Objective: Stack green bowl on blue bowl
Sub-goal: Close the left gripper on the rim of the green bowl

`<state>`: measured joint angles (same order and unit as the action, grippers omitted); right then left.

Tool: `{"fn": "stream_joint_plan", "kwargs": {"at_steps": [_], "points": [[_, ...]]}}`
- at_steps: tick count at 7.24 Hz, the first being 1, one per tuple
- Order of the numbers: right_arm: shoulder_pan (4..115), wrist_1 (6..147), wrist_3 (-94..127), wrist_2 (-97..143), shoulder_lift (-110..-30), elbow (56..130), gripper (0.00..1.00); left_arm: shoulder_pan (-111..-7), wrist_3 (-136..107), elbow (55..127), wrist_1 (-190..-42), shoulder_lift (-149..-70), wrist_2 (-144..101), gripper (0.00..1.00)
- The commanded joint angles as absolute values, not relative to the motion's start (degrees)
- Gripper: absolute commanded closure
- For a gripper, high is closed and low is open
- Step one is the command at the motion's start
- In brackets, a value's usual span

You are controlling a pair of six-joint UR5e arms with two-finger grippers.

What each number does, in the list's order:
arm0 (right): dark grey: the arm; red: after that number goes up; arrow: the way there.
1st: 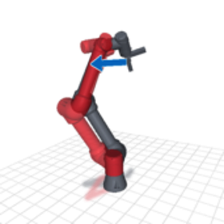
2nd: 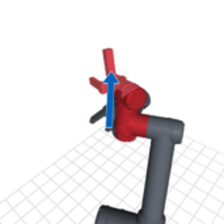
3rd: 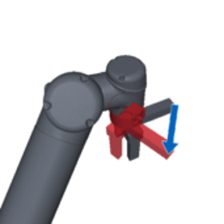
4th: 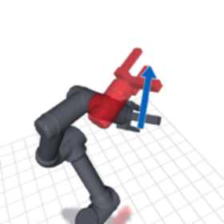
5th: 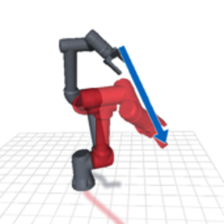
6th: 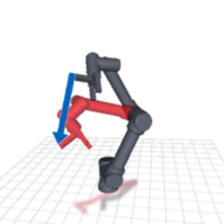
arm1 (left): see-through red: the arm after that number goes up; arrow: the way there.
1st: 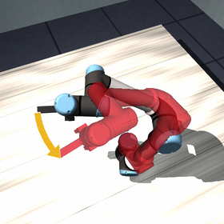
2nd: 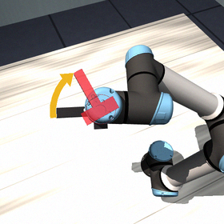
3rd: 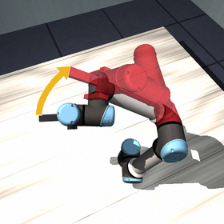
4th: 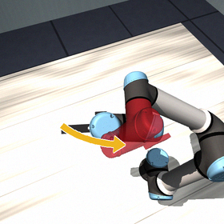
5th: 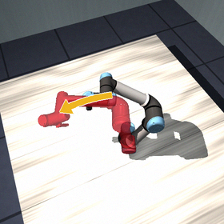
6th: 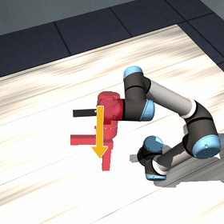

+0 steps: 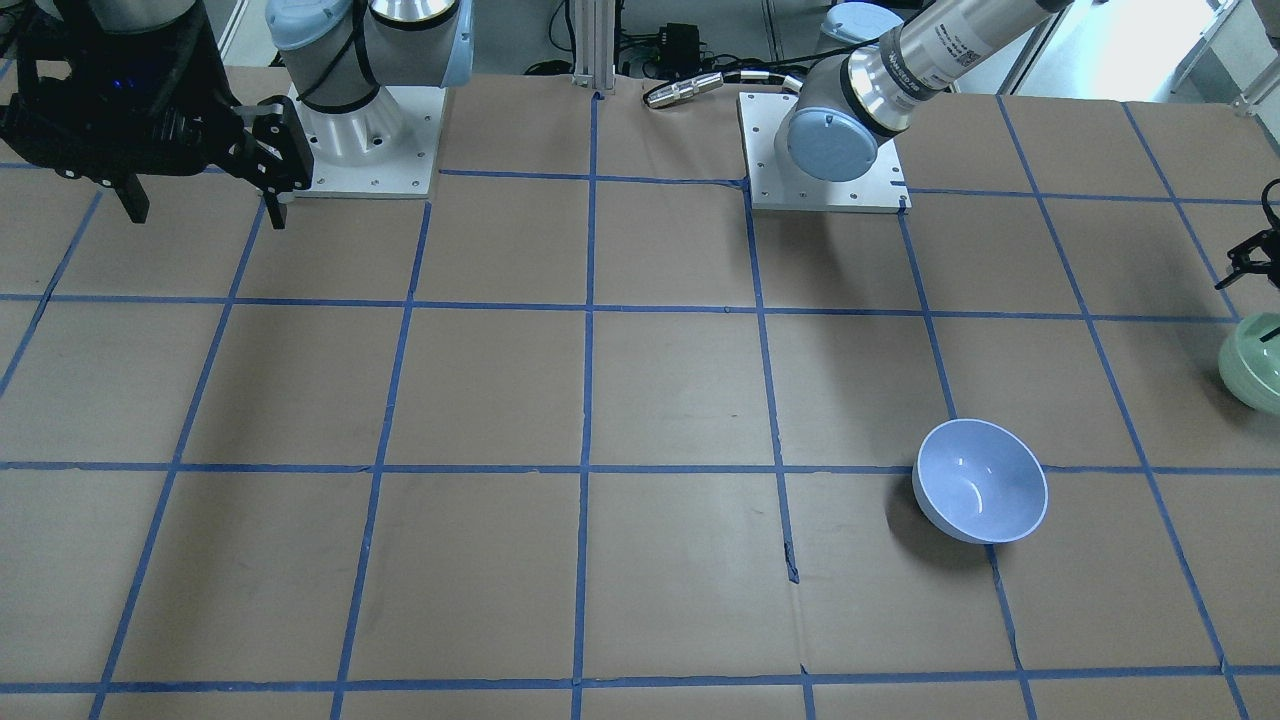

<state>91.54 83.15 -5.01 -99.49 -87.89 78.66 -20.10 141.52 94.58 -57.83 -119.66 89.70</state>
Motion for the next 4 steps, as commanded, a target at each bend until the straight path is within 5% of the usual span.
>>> {"fn": "stream_joint_plan", "kwargs": {"at_steps": [1, 4], "points": [[91.6, 83.1, -5.0, -99.5, -87.9, 78.7, 0.00, -20.7, 142.3, 94.6, -57.2, -119.7, 89.4, 0.27], [91.5, 83.1, -5.0, -99.5, -87.9, 78.7, 0.00, -20.7, 143.5, 94.6, -56.4, -119.6, 89.2, 0.65]]}}
